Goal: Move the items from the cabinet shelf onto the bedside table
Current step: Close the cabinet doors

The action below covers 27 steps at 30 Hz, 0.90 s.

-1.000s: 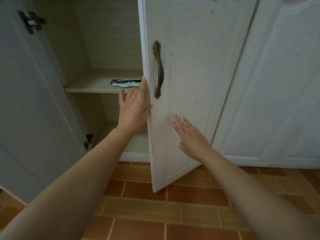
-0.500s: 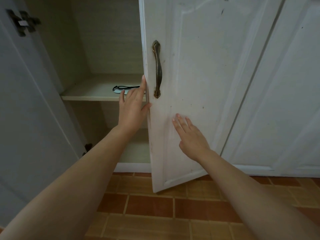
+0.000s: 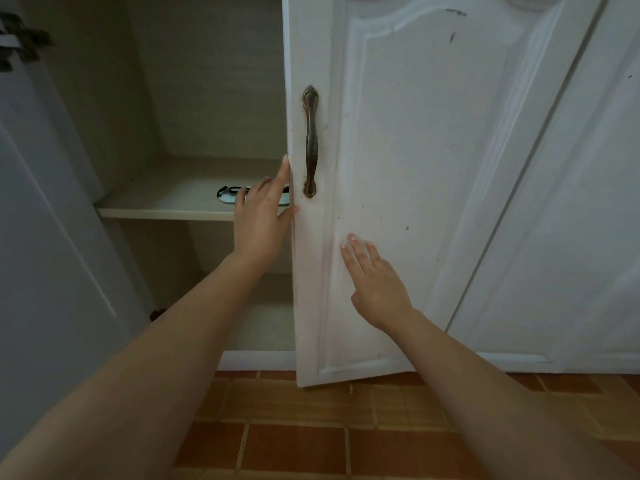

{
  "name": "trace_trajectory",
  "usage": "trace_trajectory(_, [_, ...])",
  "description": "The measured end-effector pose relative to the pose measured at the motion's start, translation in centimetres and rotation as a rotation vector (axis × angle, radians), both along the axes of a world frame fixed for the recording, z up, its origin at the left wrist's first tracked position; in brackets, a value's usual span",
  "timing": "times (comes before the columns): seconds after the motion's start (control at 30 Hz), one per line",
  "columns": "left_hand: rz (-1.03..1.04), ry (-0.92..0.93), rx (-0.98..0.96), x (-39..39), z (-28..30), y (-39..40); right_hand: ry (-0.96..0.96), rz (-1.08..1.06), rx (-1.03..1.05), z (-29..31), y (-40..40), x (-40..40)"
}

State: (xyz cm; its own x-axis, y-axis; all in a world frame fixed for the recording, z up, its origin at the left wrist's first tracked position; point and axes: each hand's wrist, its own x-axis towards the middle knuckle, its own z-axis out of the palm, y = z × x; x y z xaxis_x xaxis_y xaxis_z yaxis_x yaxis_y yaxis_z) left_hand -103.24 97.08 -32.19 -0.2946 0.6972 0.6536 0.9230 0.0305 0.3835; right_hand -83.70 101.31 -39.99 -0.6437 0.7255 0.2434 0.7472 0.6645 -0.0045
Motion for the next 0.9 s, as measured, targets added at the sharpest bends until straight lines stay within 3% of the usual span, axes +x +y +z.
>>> trace_trajectory(0.5, [0.066, 0.151, -0.098, -0.9, -0.8, 0.4, 0.018, -0.017, -0.033, 0.5, 0.6, -0.4])
trace_trajectory(0.9, [0.184, 0.333, -0.253, -1.9, -2.5, -9.5, 0.153, 0.085, -0.037, 1.6, -4.5, 0.1])
